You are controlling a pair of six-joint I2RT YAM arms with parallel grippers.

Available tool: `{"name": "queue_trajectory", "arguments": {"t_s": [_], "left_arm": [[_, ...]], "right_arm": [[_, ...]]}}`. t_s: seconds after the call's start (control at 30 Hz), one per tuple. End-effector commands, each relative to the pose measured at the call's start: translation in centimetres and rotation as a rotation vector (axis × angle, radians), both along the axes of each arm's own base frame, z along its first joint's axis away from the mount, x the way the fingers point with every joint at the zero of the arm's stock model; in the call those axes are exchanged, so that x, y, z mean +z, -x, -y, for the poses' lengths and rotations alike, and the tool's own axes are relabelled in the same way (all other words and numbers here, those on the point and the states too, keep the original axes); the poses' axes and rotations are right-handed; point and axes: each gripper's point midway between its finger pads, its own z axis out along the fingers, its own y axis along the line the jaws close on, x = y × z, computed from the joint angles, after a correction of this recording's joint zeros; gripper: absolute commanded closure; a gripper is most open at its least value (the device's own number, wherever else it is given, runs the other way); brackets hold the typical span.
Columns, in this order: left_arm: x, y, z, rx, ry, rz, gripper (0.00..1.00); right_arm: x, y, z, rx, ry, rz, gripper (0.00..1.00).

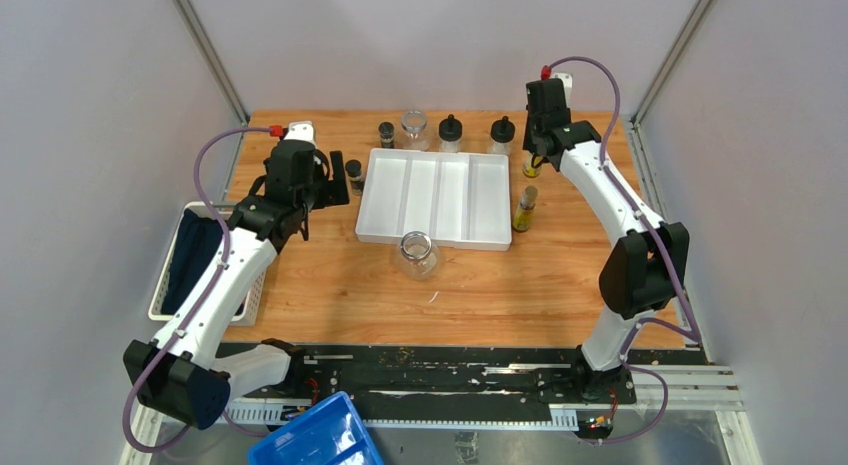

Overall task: Organize the condiment bottles
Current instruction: Pick up the bottle from the center of the board, then place the bottle in the storage box.

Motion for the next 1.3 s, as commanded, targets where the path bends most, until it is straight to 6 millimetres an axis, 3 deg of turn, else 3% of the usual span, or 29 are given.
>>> {"name": "queue_trajectory", "arguments": {"t_s": [0.0, 0.3, 0.6, 1.03, 1.27], "left_arm": [[1.1, -0.7, 0.3, 0.0, 0.024, 0.03, 0.0], [1.0, -0.9, 0.6, -0.001, 0.036, 0.03, 0.0], [1.3, -1.0, 0.8, -0.01, 0.045, 0.036, 0.0], [1.9, -0.9, 1.0, -0.025, 0.052, 0.046, 0.0], [1.8, -0.9, 1.1, -0.029, 0.054, 0.045, 0.0]], "right_arm": [[2.7, -1.6, -1.0, 0.04, -0.005, 0.069, 1.0], [3.6, -2.3, -4.5, 0.145, 0.007, 0.084, 1.0], [3.0, -3.0, -8.3, 0.257, 0.023, 0.073, 1.0], [-1.4, -3.5, -10.9, 0.319, 0.021, -0.009, 1.0], [-2.7, -3.8, -11.7, 0.338, 0.027, -0.028, 1.0]]}}
